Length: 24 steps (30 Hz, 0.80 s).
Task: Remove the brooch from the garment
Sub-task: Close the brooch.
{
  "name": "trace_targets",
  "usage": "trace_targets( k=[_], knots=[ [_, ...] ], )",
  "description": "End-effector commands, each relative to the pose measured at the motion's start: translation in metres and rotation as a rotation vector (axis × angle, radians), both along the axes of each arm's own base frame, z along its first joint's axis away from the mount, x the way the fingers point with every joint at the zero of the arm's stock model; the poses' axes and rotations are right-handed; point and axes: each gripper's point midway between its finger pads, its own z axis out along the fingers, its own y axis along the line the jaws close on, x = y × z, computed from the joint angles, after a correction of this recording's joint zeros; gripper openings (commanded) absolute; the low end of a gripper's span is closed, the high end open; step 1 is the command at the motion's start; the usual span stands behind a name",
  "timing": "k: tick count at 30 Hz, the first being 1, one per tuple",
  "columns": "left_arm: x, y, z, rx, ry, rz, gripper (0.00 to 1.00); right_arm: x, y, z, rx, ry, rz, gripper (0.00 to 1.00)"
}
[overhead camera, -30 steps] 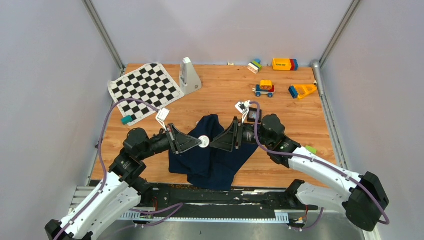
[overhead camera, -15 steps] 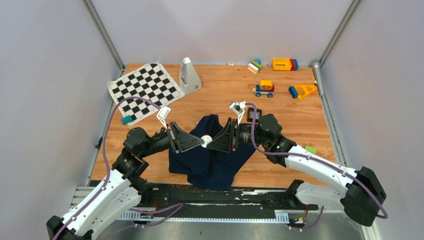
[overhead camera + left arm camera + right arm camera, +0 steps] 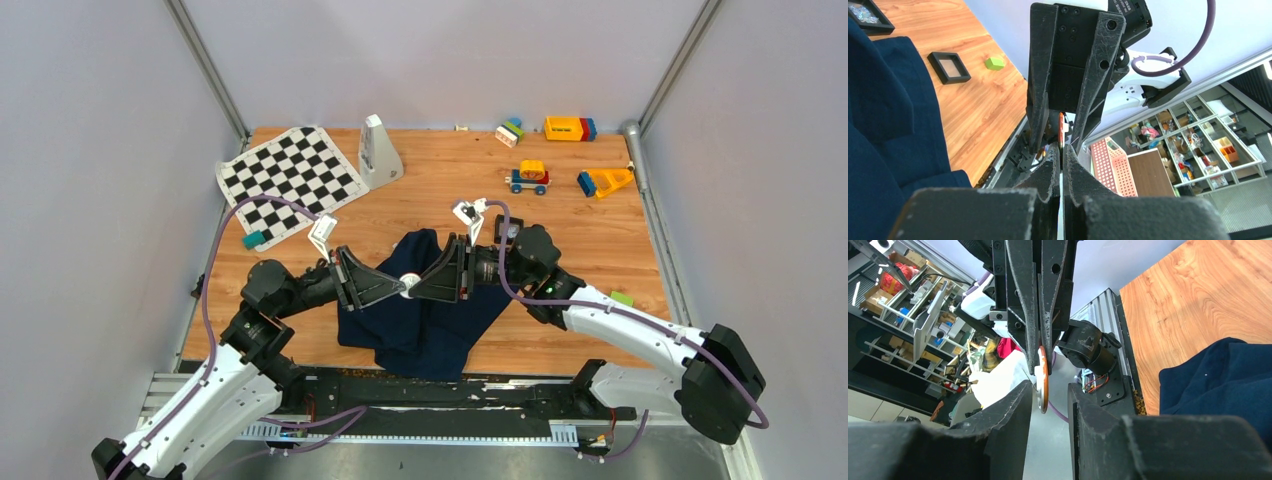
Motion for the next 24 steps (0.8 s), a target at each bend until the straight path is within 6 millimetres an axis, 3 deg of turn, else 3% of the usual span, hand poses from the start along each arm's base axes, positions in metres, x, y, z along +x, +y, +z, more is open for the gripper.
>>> trace_targets(
  k=[1,6,12,24],
  knots=[
    [-0.010,0.001,0.010,-0.017,-0.048,-0.037,0.00,0.004,0.003,0.025,0.058,-0.031,-0.021,0.32],
    [-0.010,0.002,0.010,-0.006,-0.071,-0.027,0.00,0.020,0.006,0.016,-0.003,0.030,-0.101,0.22],
    [-0.012,0.005,0.015,-0.013,-0.098,-0.022,0.00,0.033,0.010,-0.001,-0.085,0.105,-0.154,0.20],
    [-0.014,0.012,0.026,-0.022,-0.164,0.019,0.00,0.041,0.013,-0.015,-0.156,0.167,-0.192,0.06]
  ],
)
